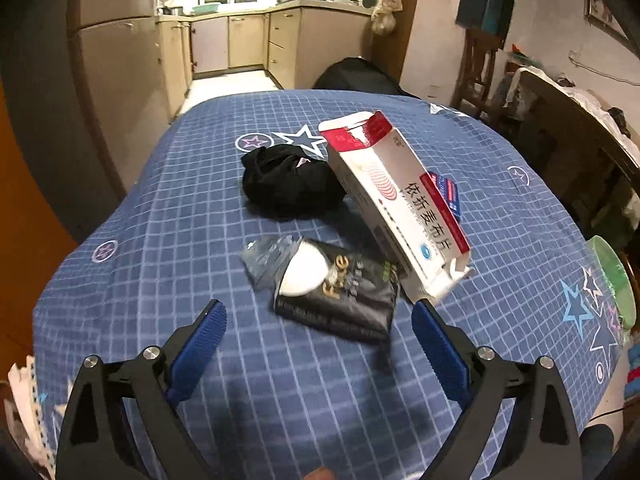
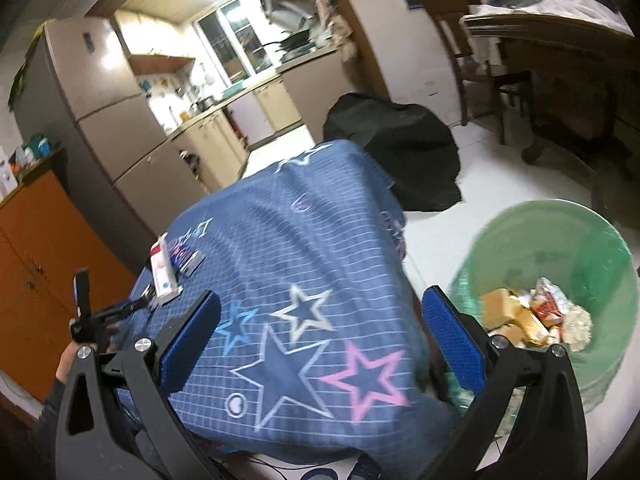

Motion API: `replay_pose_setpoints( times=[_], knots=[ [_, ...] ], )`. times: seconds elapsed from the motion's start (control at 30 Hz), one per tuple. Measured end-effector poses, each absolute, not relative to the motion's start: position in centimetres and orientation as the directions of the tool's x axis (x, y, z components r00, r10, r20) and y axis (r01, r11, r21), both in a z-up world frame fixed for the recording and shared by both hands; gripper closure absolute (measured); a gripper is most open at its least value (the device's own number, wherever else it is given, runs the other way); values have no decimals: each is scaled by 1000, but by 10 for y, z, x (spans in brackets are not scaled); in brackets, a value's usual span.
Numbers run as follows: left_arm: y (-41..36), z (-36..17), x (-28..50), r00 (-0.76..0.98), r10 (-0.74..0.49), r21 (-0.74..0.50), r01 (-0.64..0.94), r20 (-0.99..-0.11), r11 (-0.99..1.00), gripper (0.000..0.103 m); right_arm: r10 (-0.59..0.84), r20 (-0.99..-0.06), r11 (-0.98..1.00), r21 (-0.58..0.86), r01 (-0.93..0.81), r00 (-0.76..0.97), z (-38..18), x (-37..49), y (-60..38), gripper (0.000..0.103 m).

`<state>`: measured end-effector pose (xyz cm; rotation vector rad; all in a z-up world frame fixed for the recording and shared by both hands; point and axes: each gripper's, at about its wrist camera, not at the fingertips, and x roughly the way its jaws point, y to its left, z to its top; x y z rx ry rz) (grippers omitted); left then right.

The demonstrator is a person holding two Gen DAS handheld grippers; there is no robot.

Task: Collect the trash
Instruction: 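Move both tools back over the table toward the remaining trash, then grasp the black snack bag with the left tool while the right tool grasps the white medicine box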

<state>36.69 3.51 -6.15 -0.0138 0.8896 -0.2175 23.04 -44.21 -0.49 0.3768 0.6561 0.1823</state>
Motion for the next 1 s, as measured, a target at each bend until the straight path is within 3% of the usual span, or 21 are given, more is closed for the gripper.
replay_pose_setpoints(
  times=[0.27,0.33,0.37,0.43,0.6,0.8,1.0],
  knots=[
    [29,-76,381,577,-237,-100,259,-781,961,10,386,-614,918,333,-217,689,-7,270,-366,6],
    [25,-75,381,589,-215,-70,259,-779,963,30,419,-625,907,315,-279,659,-11,279,-345,6],
    [25,-73,380,595,-208,-62,256,-776,965,34,437,-632,899,307,-311,640,-13,285,-333,6],
    [26,-72,373,596,-228,-89,253,-770,963,36,464,-648,883,279,-379,604,-18,300,-302,12],
    [37,-71,353,610,-214,-108,206,-763,973,40,483,-698,849,223,-480,529,-34,337,-242,42],
    [63,-73,337,628,-214,-172,128,-748,977,40,526,-682,812,225,-539,508,-35,367,-173,39],
    [67,-73,328,638,-190,-161,104,-746,981,40,465,-715,825,138,-548,522,-41,398,-115,36]
  ],
)
